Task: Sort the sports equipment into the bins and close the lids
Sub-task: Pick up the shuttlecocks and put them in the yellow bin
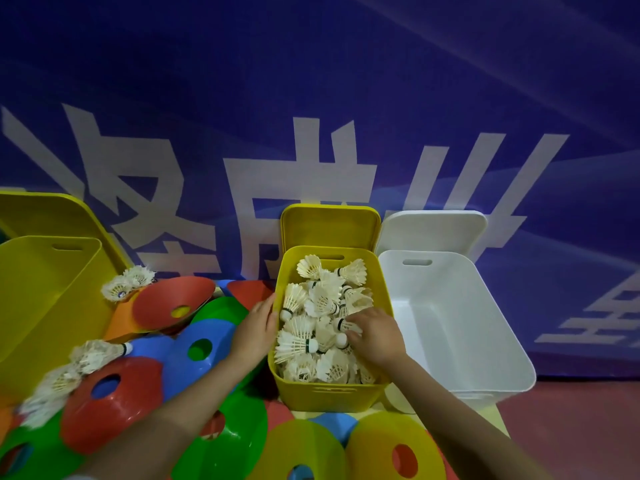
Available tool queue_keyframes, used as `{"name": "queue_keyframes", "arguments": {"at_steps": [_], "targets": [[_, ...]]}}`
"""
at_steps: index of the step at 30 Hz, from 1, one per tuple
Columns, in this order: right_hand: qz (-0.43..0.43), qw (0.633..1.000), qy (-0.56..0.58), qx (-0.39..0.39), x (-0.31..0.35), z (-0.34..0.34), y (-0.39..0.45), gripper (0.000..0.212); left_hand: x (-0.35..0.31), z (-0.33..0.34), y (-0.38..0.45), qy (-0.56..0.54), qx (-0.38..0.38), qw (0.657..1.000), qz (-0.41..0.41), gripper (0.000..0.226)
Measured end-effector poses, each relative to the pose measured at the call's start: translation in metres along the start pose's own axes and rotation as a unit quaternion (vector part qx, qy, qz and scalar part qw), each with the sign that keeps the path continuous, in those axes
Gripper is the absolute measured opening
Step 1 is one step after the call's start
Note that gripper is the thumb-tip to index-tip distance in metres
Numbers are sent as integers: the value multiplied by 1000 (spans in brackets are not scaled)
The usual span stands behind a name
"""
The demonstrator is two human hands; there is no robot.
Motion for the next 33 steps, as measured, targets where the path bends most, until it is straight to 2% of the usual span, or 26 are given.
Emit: {"name": "queue_keyframes", "arguments": {"at_steps": [2,6,8,11,15,20,25,28,31,33], "targets": [[9,999,-40,-8,0,3,2,34,2,5,-6,-33,6,999,-13,44],[29,995,-90,17,5,3,0,38,4,7,-8,-24,-40,999,-11,43],[31,996,-80,32,8,2,-2,47,8,6,-6,-39,-23,999,-10,44],[35,999,-33,-4,10,-1,-4,68,17,-2,-8,-81,36,996,20,44],[29,999,-3,-40,36,-7,2,53,54,-27,-7,-69,48,996,28,39],[-22,993,88,-78,114,-3,34,39,121,-81,3,-34,28,999,20,36],[-73,987,141,-16,207,33,71,39,186,-144,-2,36,-45,998,7,34],[-87,984,155,8,253,66,87,32,234,-171,-18,101,-70,992,-38,38],[-99,981,158,49,289,103,98,29,269,-184,-34,178,-28,979,-92,56],[-89,980,162,78,310,125,103,29,282,-184,-41,181,24,973,-144,71]]}}
Point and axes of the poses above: each hand's wrist, its own y-axis towards the middle knuckle, its own z-axis out of the palm, x = y × z, the point moved 1 cm from there along y, towards the middle knuckle, and after that the axes turned 3 degrees about y, right-handed, at the moved point
